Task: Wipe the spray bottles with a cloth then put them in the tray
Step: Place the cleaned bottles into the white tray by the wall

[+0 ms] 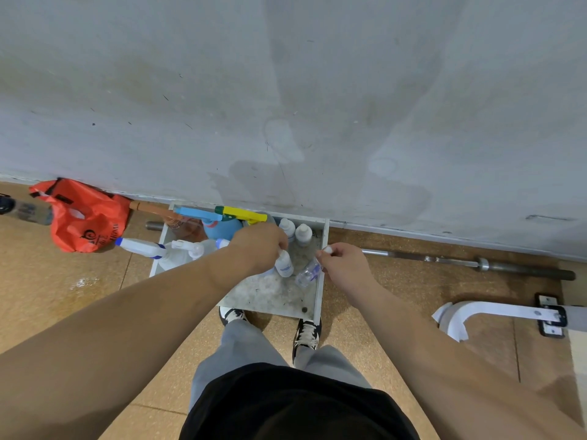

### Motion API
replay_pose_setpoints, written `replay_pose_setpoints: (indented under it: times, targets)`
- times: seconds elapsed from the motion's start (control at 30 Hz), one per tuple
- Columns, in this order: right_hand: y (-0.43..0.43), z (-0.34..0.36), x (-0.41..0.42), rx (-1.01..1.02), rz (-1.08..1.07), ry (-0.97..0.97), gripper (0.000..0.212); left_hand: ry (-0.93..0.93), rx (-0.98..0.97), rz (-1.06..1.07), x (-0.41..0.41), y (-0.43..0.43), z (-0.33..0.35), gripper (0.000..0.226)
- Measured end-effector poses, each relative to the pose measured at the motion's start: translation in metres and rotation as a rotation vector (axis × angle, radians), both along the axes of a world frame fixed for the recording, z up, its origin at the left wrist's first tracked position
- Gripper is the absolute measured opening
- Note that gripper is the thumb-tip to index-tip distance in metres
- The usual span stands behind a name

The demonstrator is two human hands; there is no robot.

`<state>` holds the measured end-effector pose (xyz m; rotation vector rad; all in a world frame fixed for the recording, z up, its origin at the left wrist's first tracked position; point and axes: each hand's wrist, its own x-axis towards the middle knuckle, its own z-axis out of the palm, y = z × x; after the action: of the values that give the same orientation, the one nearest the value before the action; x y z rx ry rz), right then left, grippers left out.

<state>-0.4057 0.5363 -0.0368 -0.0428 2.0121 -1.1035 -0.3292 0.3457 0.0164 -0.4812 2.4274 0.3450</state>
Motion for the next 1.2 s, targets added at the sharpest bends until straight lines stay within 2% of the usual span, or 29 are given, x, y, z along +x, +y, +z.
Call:
replay_pose_setpoints:
  times: [0.17,0.37,0.5,0.7,0.9,1.03,1.1,1.2]
  targets:
    - [-0.001,-0.001,0.0,-0.008,-0.019,-0.037,0.037,-0.013,-0.035,-0.032,0.005,0.004,-0.005,0.044]
    - [0.002,0.001,0.002,0.004,-0.041,-0.015,0.026,0.009,-0.039,-0.047,0.007,0.003,-0.004,0.043]
    - [-0.002,0.008,0.005,0.09,0.135,0.162,0.016,0.013,-0.043,-0.064,0.009,0.003,-0.002,0.041]
    - [-0.012,0.003,0.015,0.274,0.367,0.348,0.018,-0.005,-0.074,-0.146,0.011,0.008,0.002,0.037]
    - [-0.013,-0.011,0.025,0.237,0.342,0.311,0.02,-0.004,-0.084,-0.209,0.016,0.015,0.002,0.023]
    - [-0.011,-0.006,0.024,0.181,0.376,0.249,0.041,0.018,-0.052,-0.211,0.016,0.011,0.002,0.016]
    - [-0.007,-0.005,0.02,0.195,0.453,0.252,0.028,0.011,-0.043,-0.212,0.016,0.008,0.002,0.013]
    - [-0.001,-0.003,0.013,0.213,0.521,0.271,0.03,0.008,-0.046,-0.216,0.015,0.006,0.002,0.017]
